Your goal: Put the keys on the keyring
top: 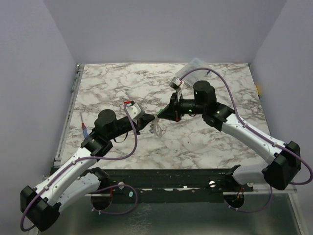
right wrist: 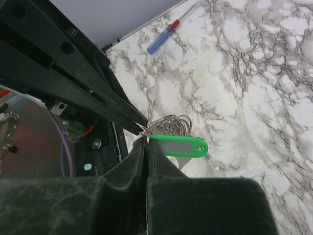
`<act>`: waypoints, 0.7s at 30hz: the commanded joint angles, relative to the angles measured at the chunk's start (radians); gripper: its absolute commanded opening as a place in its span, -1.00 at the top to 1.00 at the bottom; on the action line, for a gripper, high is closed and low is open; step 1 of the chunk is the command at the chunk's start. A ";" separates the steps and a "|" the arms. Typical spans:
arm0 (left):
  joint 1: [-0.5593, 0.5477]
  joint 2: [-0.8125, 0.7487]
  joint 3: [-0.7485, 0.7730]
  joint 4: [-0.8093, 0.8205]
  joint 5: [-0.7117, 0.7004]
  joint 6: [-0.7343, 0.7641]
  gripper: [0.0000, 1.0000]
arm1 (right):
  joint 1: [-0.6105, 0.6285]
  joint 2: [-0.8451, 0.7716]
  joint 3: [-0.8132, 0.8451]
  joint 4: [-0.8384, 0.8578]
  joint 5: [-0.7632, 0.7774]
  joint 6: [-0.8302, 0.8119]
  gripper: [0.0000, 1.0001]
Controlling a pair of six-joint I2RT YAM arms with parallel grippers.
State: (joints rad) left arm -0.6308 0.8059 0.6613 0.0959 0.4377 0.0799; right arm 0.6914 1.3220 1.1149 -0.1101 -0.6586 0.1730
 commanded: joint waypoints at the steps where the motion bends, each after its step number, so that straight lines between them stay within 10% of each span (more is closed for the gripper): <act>1: -0.009 -0.013 0.000 0.034 0.043 0.009 1.00 | -0.008 -0.005 0.003 0.016 -0.041 -0.002 0.99; 21: -0.009 -0.007 0.003 0.033 0.032 0.002 1.00 | -0.007 -0.017 -0.018 0.048 -0.110 -0.029 0.99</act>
State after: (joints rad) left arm -0.6308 0.8059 0.6613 0.0956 0.4408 0.0795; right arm 0.6853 1.3220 1.0966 -0.0910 -0.7216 0.1673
